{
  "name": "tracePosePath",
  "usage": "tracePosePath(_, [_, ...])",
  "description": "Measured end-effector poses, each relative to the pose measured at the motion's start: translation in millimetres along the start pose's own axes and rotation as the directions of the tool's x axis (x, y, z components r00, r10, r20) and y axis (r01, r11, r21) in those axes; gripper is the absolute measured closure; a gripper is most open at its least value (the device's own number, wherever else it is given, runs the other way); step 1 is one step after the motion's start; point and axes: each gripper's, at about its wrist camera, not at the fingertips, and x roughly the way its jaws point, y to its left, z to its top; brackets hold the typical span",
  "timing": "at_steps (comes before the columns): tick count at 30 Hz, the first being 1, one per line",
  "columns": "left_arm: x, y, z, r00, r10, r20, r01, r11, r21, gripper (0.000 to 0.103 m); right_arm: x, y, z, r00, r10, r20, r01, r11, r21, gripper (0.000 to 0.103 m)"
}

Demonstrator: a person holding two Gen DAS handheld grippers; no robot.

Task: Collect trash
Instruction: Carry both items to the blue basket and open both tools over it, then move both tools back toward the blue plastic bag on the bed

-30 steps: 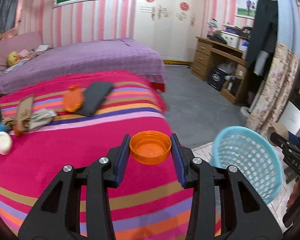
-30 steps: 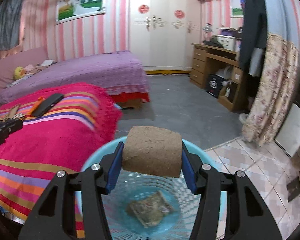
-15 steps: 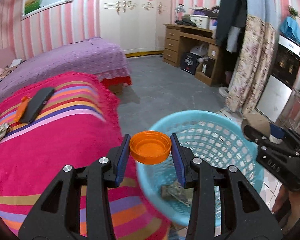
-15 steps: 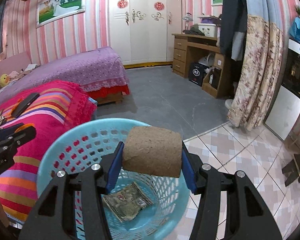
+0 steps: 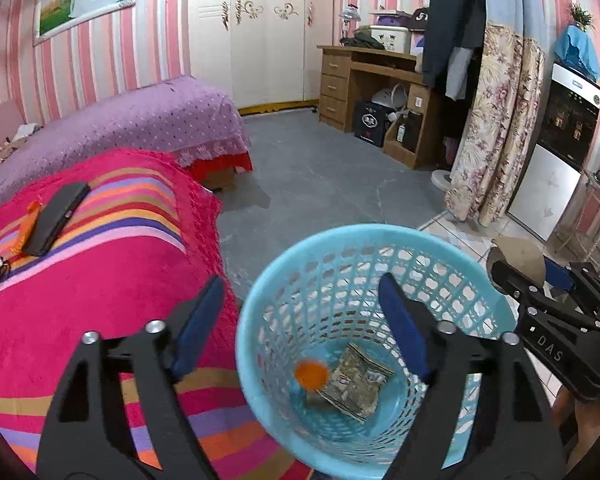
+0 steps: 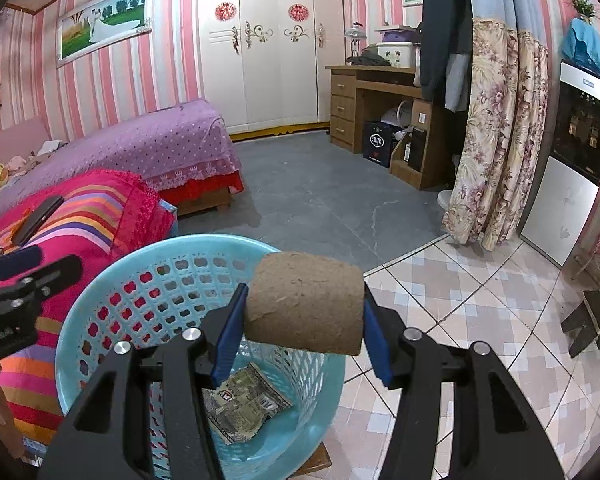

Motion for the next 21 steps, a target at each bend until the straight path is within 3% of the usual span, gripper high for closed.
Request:
tracePosePath(14, [-14.3, 46.3, 3.8, 0.998, 0.058, 0.024, -0.057, 0.997, -0.053, 0.014, 14.2, 14.7, 7.8, 0.999, 0.047, -0.004, -0.047, 0.997, -0.066, 0.049])
tracePosePath(15, [-14.5, 49.2, 3.8, 0.998, 0.060, 0.022, -0.058, 0.997, -0.058, 0.013, 15.8, 16.9, 8.5, 0.999, 0.053, -0.007, -0.053, 0.996, -0.069, 0.046])
tracePosePath(17, [-14.2, 53.3, 3.4, 0.998, 0.061, 0.017, -0.060, 0.996, -0.065, 0.013, 18.3, 19.5, 9.3, 0.998, 0.056, -0.013, -0.057, 0.996, -0.068, 0.027])
tracePosePath(21, [-15.2, 60.0, 2.5, 0.998, 0.064, 0.011, -0.063, 0.995, -0.076, 0.012, 18.0, 16.3, 7.0, 1.000, 0.022, -0.018, -0.023, 0.999, -0.047, 0.014])
